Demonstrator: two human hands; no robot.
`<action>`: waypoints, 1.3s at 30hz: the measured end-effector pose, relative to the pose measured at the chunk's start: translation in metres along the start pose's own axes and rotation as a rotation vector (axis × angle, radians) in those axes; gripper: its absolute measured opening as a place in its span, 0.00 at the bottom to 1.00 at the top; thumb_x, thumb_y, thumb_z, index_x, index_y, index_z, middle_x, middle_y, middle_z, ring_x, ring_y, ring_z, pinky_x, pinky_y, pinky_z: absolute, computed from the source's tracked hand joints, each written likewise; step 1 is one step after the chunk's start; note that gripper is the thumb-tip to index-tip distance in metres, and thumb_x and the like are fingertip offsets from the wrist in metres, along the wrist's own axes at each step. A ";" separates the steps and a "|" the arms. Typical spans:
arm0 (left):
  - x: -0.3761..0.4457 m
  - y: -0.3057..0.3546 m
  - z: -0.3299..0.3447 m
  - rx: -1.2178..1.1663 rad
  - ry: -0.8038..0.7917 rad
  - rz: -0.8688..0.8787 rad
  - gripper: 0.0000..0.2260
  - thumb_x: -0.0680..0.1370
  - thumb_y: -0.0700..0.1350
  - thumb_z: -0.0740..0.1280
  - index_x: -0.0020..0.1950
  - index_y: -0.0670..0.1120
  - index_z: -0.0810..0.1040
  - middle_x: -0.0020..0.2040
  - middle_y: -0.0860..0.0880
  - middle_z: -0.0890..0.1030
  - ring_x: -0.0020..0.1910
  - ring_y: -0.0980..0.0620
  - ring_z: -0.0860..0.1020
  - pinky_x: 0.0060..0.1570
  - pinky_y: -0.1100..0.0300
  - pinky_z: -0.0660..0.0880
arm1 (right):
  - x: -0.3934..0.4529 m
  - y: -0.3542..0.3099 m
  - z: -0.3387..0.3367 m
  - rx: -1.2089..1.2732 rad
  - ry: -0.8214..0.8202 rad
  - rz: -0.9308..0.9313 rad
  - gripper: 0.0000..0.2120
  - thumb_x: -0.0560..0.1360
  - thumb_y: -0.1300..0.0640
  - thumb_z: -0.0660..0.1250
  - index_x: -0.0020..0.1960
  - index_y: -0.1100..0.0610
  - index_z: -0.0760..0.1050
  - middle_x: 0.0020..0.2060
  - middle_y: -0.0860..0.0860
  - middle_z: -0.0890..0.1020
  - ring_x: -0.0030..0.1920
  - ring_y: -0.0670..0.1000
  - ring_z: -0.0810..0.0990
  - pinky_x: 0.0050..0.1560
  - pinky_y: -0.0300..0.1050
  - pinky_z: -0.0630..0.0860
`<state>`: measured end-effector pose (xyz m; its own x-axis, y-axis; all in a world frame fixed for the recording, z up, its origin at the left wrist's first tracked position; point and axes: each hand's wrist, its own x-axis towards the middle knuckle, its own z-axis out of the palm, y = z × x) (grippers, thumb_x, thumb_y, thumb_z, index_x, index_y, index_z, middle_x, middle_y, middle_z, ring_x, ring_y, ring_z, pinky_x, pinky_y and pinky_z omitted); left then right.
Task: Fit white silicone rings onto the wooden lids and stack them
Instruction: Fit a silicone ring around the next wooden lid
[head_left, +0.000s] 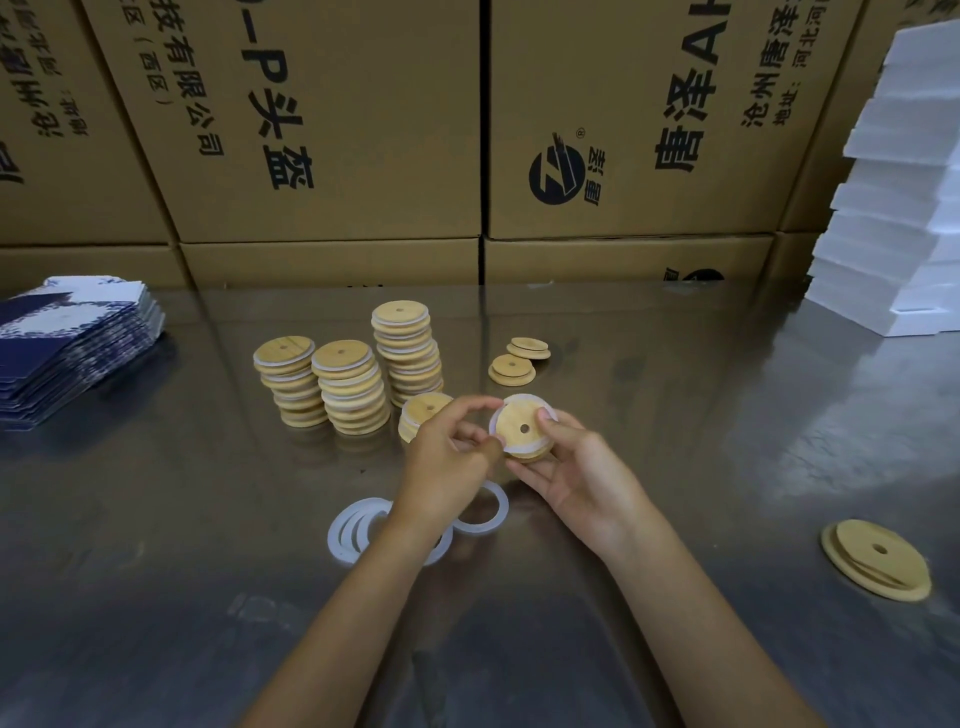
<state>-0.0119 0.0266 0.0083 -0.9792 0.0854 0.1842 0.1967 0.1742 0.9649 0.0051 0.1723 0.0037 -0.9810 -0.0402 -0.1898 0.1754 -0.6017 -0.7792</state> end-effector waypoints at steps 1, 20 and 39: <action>0.000 0.000 0.001 0.000 0.018 0.000 0.17 0.74 0.37 0.70 0.51 0.61 0.80 0.38 0.47 0.82 0.39 0.49 0.81 0.49 0.44 0.81 | 0.000 0.000 0.000 -0.018 -0.006 -0.007 0.13 0.82 0.59 0.63 0.66 0.60 0.75 0.53 0.57 0.86 0.50 0.54 0.87 0.54 0.48 0.80; 0.000 -0.003 -0.001 0.096 0.064 0.111 0.05 0.75 0.43 0.70 0.44 0.51 0.76 0.38 0.55 0.82 0.38 0.57 0.81 0.41 0.55 0.81 | -0.002 0.002 0.004 -0.405 0.008 -0.139 0.08 0.79 0.62 0.68 0.56 0.59 0.81 0.42 0.50 0.86 0.42 0.47 0.85 0.45 0.41 0.81; 0.007 -0.001 -0.015 0.179 -0.060 0.061 0.06 0.76 0.38 0.69 0.42 0.48 0.81 0.39 0.52 0.84 0.43 0.51 0.83 0.50 0.48 0.81 | -0.004 -0.008 -0.004 -0.418 0.040 -0.122 0.08 0.79 0.61 0.68 0.57 0.55 0.82 0.53 0.56 0.86 0.58 0.59 0.84 0.55 0.48 0.78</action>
<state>-0.0201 0.0120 0.0115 -0.9616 0.1588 0.2241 0.2662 0.3386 0.9025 0.0077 0.1798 0.0082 -0.9941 0.0471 -0.0976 0.0846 -0.2254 -0.9706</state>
